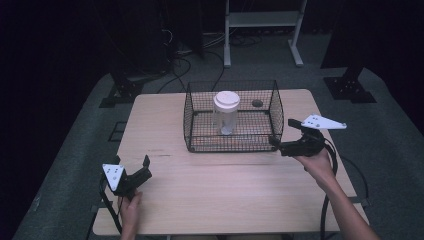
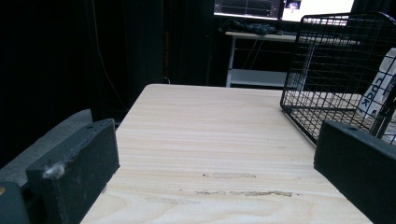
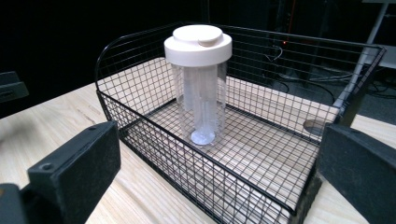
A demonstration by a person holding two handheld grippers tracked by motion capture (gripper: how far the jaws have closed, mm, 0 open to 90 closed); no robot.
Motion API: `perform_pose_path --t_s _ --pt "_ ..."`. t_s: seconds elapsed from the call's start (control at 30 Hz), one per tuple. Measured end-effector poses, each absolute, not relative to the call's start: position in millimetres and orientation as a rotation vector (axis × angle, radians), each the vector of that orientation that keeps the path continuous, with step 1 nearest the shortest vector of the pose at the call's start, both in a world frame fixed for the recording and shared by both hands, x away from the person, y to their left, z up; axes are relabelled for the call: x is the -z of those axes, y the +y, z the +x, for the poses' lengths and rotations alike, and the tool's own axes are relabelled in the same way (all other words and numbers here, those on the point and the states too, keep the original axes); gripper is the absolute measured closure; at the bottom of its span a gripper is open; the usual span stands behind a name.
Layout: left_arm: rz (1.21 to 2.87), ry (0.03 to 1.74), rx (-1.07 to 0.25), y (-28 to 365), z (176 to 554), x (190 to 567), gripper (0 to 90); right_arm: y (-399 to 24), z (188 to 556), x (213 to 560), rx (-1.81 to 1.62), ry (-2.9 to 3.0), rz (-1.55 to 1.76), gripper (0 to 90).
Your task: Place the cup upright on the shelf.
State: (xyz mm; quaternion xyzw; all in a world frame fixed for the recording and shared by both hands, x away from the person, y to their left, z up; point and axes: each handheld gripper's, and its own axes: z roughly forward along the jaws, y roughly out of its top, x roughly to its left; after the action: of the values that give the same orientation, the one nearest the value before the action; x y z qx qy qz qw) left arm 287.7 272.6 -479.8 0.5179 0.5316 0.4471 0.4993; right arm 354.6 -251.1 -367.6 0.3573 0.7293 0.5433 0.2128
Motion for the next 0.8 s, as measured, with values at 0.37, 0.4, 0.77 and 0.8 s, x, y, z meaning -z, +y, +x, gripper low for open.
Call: perform_pose_path --t_s 0.37,0.4,0.77,0.8 --pt "1.253 1.287 -1.083 272.5 287.7 479.8 0.0 -261.1 351.9 379.2 -1.501 2.020 1.031 0.0" --pt "1.253 1.287 -1.083 272.5 287.7 479.8 0.0 -261.5 351.6 379.5 -1.500 2.020 1.035 0.0" --pt "1.256 1.286 -1.085 272.3 287.6 479.7 0.0 -272.5 338.5 389.3 -1.496 2.006 1.048 0.0" --pt "1.256 1.286 -1.085 272.2 287.6 479.7 0.0 -273.0 337.9 390.0 -1.494 2.005 1.047 0.0"
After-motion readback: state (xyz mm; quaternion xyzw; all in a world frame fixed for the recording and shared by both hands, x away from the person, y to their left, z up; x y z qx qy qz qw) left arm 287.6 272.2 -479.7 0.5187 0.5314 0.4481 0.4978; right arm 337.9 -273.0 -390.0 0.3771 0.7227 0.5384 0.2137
